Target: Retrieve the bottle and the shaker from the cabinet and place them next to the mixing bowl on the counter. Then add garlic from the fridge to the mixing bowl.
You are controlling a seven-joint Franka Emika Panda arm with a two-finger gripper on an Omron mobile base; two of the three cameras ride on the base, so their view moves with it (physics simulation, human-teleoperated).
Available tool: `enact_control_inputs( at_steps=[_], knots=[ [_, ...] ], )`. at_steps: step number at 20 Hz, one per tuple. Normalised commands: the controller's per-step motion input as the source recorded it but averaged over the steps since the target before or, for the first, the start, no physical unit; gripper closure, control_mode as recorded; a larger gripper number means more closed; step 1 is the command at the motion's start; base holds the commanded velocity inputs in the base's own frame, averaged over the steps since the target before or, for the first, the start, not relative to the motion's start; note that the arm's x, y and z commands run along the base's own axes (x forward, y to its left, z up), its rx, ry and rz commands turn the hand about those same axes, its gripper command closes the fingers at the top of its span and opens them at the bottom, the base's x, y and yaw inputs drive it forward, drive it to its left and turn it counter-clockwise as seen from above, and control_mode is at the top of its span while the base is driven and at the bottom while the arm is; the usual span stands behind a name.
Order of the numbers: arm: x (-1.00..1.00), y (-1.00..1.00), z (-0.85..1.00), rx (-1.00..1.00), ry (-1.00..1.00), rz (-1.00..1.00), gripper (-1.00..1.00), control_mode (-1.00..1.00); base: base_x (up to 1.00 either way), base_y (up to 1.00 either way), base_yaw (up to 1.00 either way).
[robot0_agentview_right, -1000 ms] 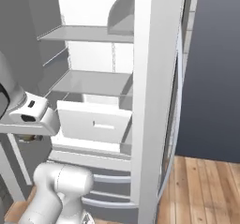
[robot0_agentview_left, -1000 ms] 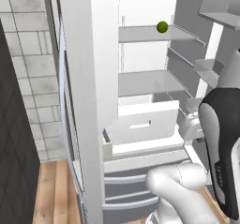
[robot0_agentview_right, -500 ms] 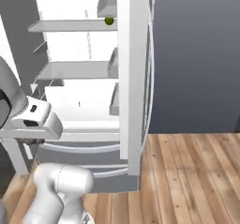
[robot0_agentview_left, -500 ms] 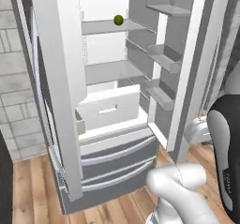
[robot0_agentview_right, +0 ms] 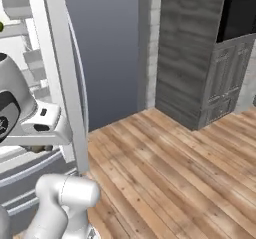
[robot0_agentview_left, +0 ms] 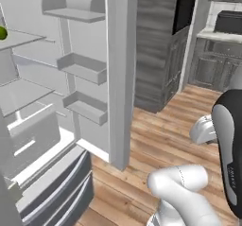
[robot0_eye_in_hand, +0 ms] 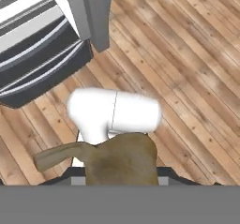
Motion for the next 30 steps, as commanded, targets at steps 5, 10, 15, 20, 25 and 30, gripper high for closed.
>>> enact_control_inputs(
  at_steps=[5, 10, 15, 20, 25, 30],
  knots=[
    [0.0, 0.0, 0.0, 0.0, 0.0, 0.0, 1.0, 1.0, 0.3, -0.03, -0.8],
    [0.0, 0.0, 0.0, 0.0, 0.0, 0.0, 1.0, 1.0, 1.0, 0.0, -0.3],
    [0.0, 0.0, 0.0, 0.0, 0.0, 0.0, 1.0, 1.0, 1.0, -0.2, -0.02],
    [0.0, 0.0, 0.0, 0.0, 0.0, 0.0, 1.0, 1.0, 1.0, -0.89, 0.13],
    [0.0, 0.0, 0.0, 0.0, 0.0, 0.0, 1.0, 1.0, 1.0, -1.0, 0.23],
    [0.0, 0.0, 0.0, 0.0, 0.0, 0.0, 1.0, 1.0, 1.0, -0.99, 0.13]
  ],
)
